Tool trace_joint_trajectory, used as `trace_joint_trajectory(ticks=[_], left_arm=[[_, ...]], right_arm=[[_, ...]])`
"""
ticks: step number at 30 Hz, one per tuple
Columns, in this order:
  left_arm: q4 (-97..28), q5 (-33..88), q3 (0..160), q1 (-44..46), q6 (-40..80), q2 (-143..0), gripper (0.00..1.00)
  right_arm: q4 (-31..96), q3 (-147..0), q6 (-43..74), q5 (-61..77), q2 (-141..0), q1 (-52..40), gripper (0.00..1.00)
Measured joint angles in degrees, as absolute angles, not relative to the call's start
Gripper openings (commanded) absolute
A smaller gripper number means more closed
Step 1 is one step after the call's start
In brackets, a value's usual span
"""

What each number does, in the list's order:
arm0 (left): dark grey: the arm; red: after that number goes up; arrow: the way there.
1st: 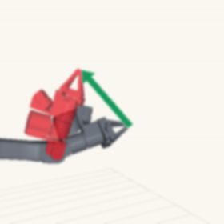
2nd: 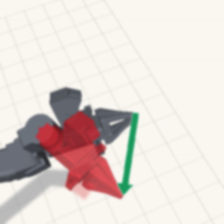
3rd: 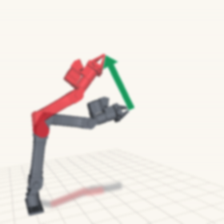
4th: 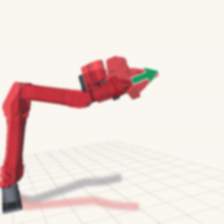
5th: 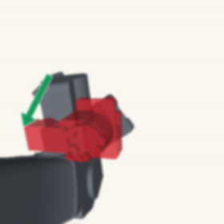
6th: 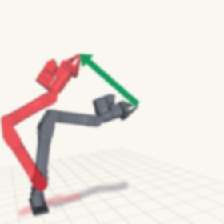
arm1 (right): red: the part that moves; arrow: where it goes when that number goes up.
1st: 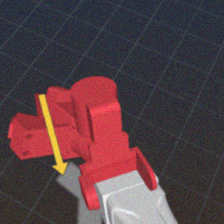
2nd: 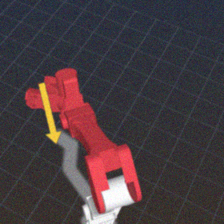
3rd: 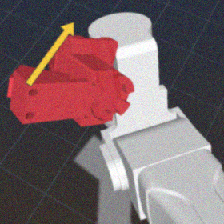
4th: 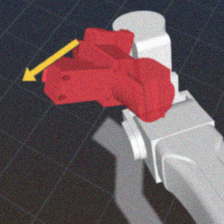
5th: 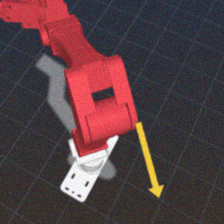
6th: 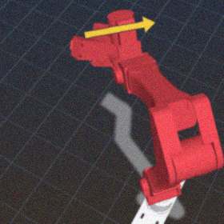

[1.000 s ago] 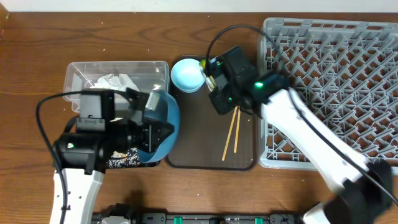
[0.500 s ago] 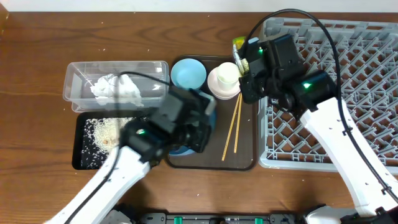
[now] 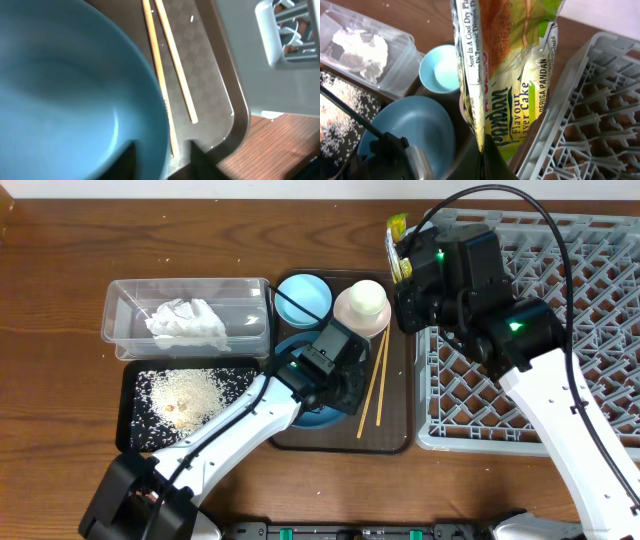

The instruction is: Sort waste into correct bins and load items into the dishwasher rack

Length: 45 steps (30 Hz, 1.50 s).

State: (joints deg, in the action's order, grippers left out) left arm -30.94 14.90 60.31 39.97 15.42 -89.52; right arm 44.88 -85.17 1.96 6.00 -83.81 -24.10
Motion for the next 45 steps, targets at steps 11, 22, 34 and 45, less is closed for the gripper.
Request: trace_joint_trajectory(ticks=[11, 22, 34, 45], left_arm=[[-33.4, 14.2, 60.4, 37.5, 16.3, -80.6, 0.59], [-45.2, 1.0, 61.6, 6.1, 16.8, -55.5, 0.61], [-51.0, -1.5, 61.8, -11.9, 26.2, -45.8, 0.64], [-53.8, -1.5, 61.8, -11.9, 27.2, -47.6, 0.64]], right_arm=[[38.3, -85.2, 2.7, 11.5, -83.8, -24.1, 0.01], [27.0, -85.2, 7.4, 18.4, -88.6, -28.4, 0.01], [2.2, -85.2, 8.0, 19.1, -111.2, -44.0, 0.12], [-13.0, -85.1, 7.6, 16.4, -121.3, -45.7, 0.51]])
